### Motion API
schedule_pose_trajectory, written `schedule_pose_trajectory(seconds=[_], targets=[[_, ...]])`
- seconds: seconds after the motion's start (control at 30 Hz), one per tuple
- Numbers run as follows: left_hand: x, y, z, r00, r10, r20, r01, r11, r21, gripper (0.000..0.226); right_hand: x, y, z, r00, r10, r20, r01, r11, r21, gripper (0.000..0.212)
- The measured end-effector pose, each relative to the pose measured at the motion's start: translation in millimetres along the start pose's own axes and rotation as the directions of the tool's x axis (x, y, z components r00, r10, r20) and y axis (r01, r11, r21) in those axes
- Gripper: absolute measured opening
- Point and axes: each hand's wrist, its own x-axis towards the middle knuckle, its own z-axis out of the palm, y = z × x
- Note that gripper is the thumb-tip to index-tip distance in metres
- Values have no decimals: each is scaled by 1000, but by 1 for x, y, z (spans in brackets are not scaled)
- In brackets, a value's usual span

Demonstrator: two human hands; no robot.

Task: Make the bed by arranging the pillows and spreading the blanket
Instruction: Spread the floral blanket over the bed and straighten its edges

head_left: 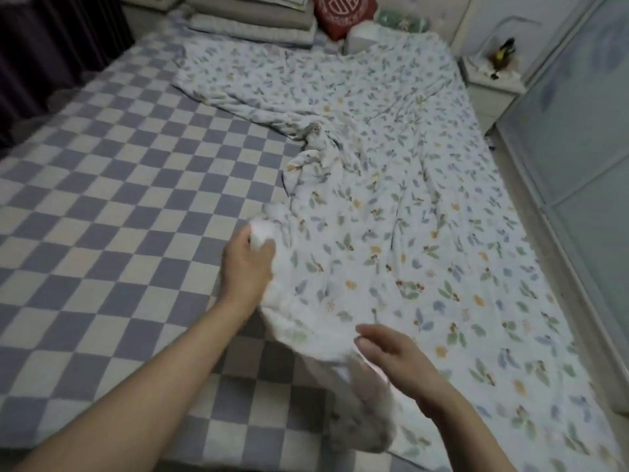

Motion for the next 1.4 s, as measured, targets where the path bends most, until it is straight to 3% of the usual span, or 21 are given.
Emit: schedule_pose_trajectory(seconds=[0.03,0.1,0.17,0.2,0.3,0.4,0.5,0.6,0.67,0.73,0.8,0.83,0.9,0.97,1.0,1.07,1.13,1.2,1.27,1.33,1.4], targets=[[-21,1,2,959,248,134,-269,949,165,15,7,-17,3,997,-12,-74,23,988,152,41],[-58,-8,6,630,618,470,-771,568,288,6,20,-53,6,994,-49,-98,80,937,339,56],[-79,-24,5,381,627,680,-925,264,275,11,36,-74,14,992,-117,-54,124,980,156,63],[-86,-29,2,404,579,708,-910,330,249,12,43,-78,20,991,-127,-52,129,991,33,57],[-99,-22,-7,709,459,535,-640,737,216,17,47,-81,28,975,-134,-179,144,989,43,29],[-87,-9,-6,963,-36,269,40,999,-9,37,31,-86,24,968,-180,-173,224,933,280,25],[-60,5,2,694,-531,485,717,573,-398,59,1,-94,29,939,-337,-65,336,863,376,24],[-40,14,2,665,-573,479,731,366,-576,63,-32,-88,33,899,-423,115,366,868,337,21],[-30,13,-3,724,-574,382,646,372,-667,51,-43,-71,25,887,-394,243,333,908,255,22],[-26,8,-5,813,-566,139,524,606,-599,49,-43,-52,10,919,-299,255,289,954,77,26],[-45,8,-4,958,-272,-87,258,955,-144,42,-36,-44,-3,972,-212,104,220,973,-69,20],[-59,10,-4,999,6,-52,0,992,127,39,-35,-48,-6,984,-176,29,176,984,2,23],[-89,18,-9,832,491,257,-554,723,413,39,-27,-62,-4,989,-145,-22,146,958,246,55],[-104,2,-14,547,588,596,-836,347,425,37,-11,-75,6,981,-185,-53,193,927,321,77],[-110,-6,-17,488,539,687,-872,341,352,37,-5,-81,14,977,-198,-78,213,925,313,69],[-125,-8,-25,598,478,643,-769,567,294,32,1,-86,32,979,-132,-157,178,925,335,32],[-137,4,-38,849,379,369,-482,841,244,27,-2,-85,47,982,-57,-180,120,925,361,12],[-130,24,-54,988,119,100,-126,989,72,34,-13,-87,57,977,-171,-124,197,949,245,11],[-109,41,-73,978,-201,57,207,970,-128,41,-28,-93,71,930,-360,74,367,919,-141,15],[-87,49,-98,891,-416,181,453,839,-301,53,-41,-100,93,839,-416,352,544,684,-487,24],[-77,54,-121,792,-541,284,608,744,-277,53,-55,-109,114,743,-394,541,669,466,-579,29]])
